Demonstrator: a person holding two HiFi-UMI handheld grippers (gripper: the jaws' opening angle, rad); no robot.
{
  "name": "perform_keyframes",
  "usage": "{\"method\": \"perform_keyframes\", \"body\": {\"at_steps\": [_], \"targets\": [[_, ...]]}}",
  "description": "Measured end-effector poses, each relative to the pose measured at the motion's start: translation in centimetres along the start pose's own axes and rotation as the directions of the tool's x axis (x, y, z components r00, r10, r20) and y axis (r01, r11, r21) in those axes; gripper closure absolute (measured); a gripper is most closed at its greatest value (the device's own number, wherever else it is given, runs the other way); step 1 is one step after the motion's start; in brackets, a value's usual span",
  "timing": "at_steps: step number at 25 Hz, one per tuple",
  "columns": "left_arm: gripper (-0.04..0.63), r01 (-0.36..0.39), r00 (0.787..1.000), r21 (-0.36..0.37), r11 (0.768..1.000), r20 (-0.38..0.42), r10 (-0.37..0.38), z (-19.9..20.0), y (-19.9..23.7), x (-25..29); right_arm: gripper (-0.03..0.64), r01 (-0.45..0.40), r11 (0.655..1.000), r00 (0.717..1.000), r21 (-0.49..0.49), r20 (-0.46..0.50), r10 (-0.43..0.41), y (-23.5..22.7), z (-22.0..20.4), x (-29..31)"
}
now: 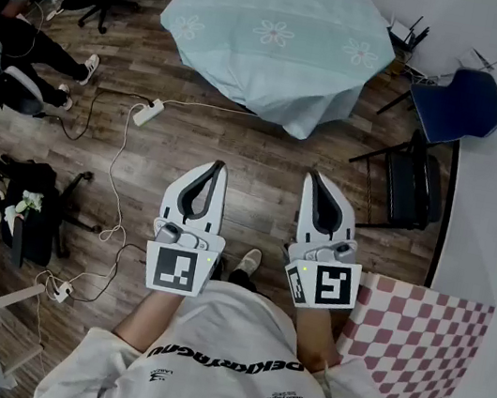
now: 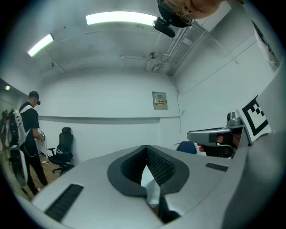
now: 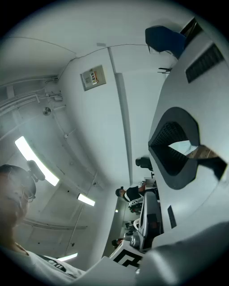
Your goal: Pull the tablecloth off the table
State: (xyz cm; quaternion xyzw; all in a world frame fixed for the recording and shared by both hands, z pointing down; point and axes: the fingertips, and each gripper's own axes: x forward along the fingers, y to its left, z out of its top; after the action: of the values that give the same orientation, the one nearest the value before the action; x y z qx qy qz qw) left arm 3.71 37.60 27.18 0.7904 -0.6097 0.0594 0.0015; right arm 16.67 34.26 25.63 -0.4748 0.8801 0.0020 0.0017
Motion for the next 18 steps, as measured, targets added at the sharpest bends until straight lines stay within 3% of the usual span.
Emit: {"method": "perform_keyframes", "body": {"at_steps": [4, 10, 18], "targets": [[0.58, -0.013, 0.998, -0.026, 1.0, 0.055, 0.014, 0.9, 0.7, -0.6, 0.581, 0.011, 1.0, 1.0, 0.003, 0.009, -0.011, 1.3, 0.2, -0.3], [0.58, 0.026, 0.998, -0.025, 0.999, 0.057, -0.024, 0.5, 0.1, -1.4, 0.581, 0.022, 1.0, 1.0, 0.018, 0.014, -0.022, 2.5, 0.0, -1.6], [0.58, 0.038, 0.997, -0.007, 0.999, 0.063, -0.037, 1.0, -1.3, -1.2, 0.581, -0.037, 0.996, 0.999, 0.084, 0.022, 0.035, 1.0, 0.0, -2.7]]}}
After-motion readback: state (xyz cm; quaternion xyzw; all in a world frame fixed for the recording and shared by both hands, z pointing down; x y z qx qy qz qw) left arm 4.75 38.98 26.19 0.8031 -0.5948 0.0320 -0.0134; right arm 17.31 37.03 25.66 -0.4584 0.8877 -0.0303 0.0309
